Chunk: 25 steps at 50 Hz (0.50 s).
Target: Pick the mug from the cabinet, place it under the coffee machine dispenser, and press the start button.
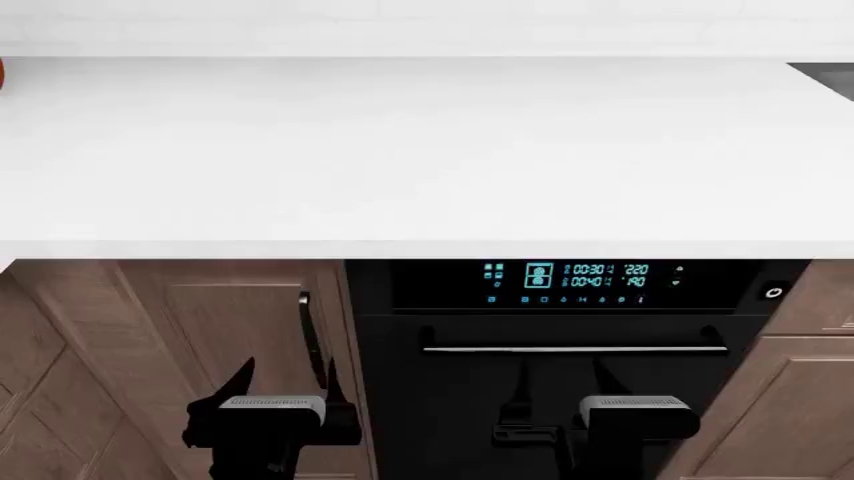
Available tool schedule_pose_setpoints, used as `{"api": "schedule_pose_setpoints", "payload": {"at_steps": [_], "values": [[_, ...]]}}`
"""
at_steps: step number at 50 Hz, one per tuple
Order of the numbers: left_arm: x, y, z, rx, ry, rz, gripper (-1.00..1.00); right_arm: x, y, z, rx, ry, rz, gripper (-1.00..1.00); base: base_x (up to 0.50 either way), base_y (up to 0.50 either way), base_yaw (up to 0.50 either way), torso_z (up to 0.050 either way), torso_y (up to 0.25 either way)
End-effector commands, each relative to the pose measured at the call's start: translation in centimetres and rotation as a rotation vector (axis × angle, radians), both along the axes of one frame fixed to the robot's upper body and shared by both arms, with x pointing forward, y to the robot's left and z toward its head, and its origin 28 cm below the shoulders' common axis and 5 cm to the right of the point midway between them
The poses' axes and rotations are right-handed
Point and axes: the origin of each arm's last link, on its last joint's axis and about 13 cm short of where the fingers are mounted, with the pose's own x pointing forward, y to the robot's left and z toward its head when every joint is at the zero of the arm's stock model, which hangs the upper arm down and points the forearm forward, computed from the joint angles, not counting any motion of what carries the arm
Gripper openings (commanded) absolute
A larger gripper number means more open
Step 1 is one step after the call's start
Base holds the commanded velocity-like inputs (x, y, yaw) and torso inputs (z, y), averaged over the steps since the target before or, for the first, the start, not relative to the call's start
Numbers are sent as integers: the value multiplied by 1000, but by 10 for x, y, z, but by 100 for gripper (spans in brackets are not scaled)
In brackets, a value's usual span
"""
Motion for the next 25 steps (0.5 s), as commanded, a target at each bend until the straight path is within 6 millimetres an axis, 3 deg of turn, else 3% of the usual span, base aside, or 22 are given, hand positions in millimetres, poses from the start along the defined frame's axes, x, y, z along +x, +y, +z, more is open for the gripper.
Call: {"api": "schedule_pose_setpoints", "payload": {"at_steps": [1,6,12,14,20,25], "values": [[0,0,0,-1,-2,-10,100,1,1,0,-2,-6,6,100,0,0,0,0,0],[1,-3,-1,-11,-18,-89,100,7,1,-1,16,-14,29,100,0,0,0,0,0],[-4,-2,1,-34,-34,-127,100,3,2,1,12,-34,39,100,0,0,0,50,79],[-3,0,8,-52,-55,-109,100,0,2,11,19,-60,45,100,0,0,0,50,78],[25,11,85,-115,-255,-48,100,-11,-5,94,13,-244,61,100,0,0,0,50,79],[62,13,137,-138,-374,11,100,-7,-7,134,8,-313,81,100,0,0,0,50,79]]}}
